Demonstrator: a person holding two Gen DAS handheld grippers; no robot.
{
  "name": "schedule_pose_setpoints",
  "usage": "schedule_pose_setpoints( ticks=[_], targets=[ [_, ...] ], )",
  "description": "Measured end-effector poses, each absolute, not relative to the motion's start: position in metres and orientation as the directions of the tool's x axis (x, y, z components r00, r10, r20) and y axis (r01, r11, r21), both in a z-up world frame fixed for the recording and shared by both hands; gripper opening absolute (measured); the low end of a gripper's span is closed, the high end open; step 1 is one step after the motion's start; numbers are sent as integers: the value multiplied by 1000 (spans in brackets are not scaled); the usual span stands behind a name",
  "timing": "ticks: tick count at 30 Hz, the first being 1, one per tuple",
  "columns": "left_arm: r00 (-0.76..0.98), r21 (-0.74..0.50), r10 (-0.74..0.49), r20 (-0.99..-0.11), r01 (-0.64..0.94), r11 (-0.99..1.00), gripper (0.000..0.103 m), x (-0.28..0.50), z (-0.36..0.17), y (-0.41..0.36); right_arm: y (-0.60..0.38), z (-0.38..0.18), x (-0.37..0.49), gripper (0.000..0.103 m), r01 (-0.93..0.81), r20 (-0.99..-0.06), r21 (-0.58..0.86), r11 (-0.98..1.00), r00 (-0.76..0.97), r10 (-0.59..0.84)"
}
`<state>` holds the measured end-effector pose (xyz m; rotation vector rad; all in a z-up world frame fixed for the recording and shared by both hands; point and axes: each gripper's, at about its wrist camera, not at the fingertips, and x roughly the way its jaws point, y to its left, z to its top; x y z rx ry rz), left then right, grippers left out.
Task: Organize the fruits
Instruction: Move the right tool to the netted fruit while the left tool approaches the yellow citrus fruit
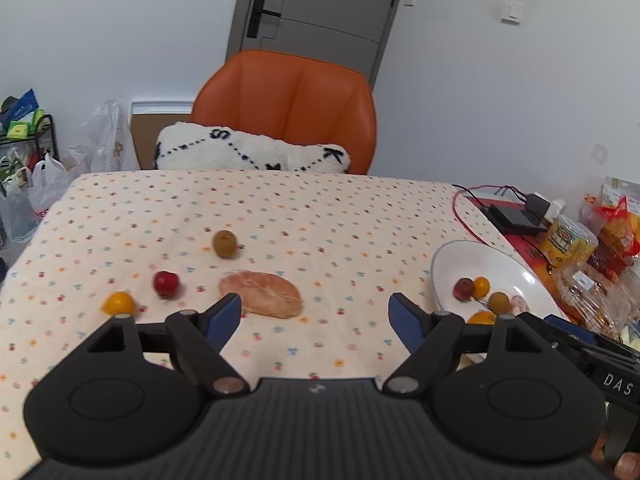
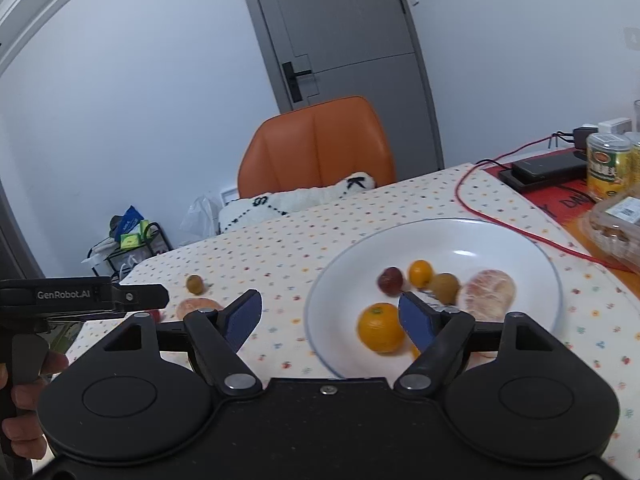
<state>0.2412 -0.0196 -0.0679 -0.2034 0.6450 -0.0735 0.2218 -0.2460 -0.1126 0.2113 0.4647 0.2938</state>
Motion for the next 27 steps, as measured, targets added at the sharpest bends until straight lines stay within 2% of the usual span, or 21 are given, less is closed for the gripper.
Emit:
schedule_pose_setpoints(
  ticks=[10,19,27],
  targets=[
    [813,-208,-59,-579,-78,975,80,228,-62,26,-206,-106,225,84,-308,-410,232,923,829,380],
    [817,-217,-3,-576,-150,965,80,216,-69,63,-185,-106,231,84,-370,-418,249,895,793,444],
    [804,-225,17,-595,-186,956,77,217,-83,84,-162,-113,239,84,-397,-444,208,894,776,448]
  ],
)
